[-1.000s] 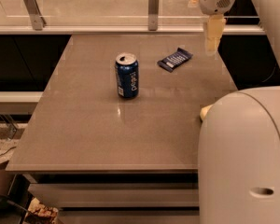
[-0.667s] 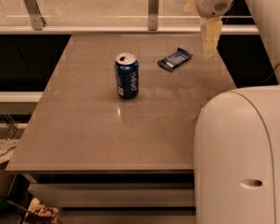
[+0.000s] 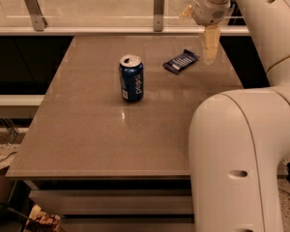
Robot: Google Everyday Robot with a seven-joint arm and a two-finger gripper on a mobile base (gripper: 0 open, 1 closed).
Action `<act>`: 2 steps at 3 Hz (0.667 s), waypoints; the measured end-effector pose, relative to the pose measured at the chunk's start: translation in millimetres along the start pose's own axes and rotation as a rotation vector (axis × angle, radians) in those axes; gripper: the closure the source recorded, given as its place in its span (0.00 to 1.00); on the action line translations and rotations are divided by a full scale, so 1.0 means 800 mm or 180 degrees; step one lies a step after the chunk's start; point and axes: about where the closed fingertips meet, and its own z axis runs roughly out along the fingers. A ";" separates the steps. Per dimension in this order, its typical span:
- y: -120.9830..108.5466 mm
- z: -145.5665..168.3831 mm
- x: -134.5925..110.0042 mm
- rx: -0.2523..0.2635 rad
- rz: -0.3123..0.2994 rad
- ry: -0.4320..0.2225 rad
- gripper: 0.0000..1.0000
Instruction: Pick rxbar blueberry
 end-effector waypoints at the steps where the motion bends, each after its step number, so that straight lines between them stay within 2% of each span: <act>1: -0.007 0.030 -0.010 -0.0109 -0.0129 -0.0049 0.00; 2: -0.011 0.057 -0.013 -0.0193 -0.0192 -0.0090 0.00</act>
Offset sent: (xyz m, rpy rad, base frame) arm -0.0008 0.0064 -0.0485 -0.0479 0.2423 0.1153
